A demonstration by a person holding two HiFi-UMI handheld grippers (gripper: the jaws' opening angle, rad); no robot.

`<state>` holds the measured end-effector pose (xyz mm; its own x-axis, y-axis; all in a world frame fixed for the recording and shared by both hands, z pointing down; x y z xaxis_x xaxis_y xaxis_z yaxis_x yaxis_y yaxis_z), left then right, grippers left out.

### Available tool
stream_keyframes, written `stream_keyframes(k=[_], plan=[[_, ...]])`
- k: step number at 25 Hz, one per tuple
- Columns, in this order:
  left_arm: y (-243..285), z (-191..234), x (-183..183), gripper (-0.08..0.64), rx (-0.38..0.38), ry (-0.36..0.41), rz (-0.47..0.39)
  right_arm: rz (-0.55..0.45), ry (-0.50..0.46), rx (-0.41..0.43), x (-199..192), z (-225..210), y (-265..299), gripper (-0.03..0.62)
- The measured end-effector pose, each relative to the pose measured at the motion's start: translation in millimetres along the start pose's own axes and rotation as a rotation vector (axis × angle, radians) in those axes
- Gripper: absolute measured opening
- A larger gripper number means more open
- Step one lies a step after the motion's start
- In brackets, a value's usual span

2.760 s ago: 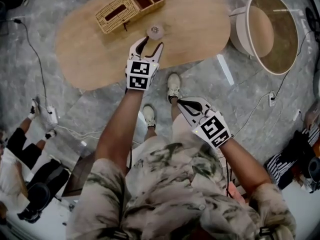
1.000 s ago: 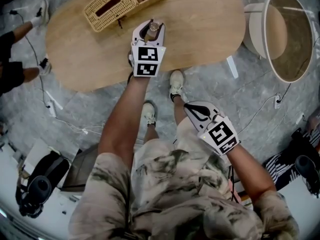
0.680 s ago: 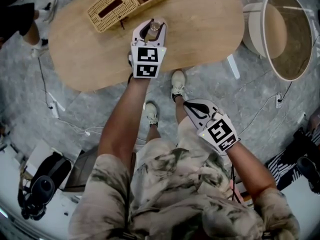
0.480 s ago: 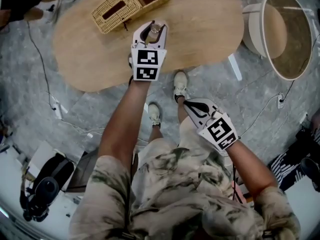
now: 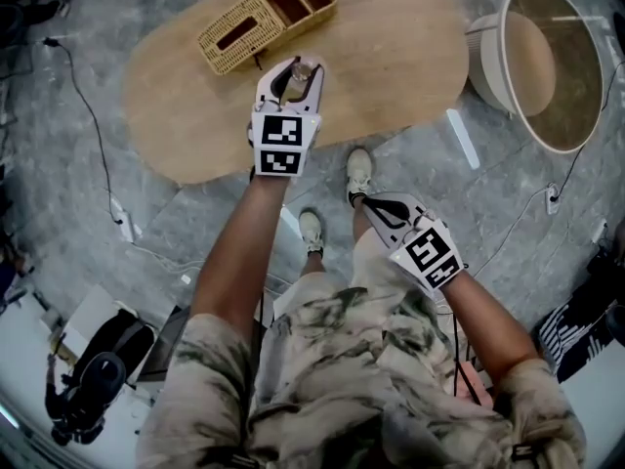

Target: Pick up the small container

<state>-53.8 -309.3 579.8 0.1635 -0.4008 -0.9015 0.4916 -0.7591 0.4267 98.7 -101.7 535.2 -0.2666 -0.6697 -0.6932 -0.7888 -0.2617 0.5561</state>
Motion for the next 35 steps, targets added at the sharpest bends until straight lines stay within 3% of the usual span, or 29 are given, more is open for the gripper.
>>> stream_keyframes(k=[35], plan=[[-181.2,-27.2,125.3,0.152,-0.103,0.027,-0.036,-0.124,-0.046,-0.145,39.1,101.4,-62.2,0.020]])
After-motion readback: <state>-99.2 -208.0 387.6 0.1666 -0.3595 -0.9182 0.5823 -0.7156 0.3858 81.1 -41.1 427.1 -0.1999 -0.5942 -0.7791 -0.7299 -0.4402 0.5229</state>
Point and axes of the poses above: the fingertips, and each gripper's own axes: y forward along the fingers, z to its left, x out of its top, the point moved 7 cm from there along -y, backward along the fingers, and after that the axes turned 10 degrees about -z, right-handed, at the moved point
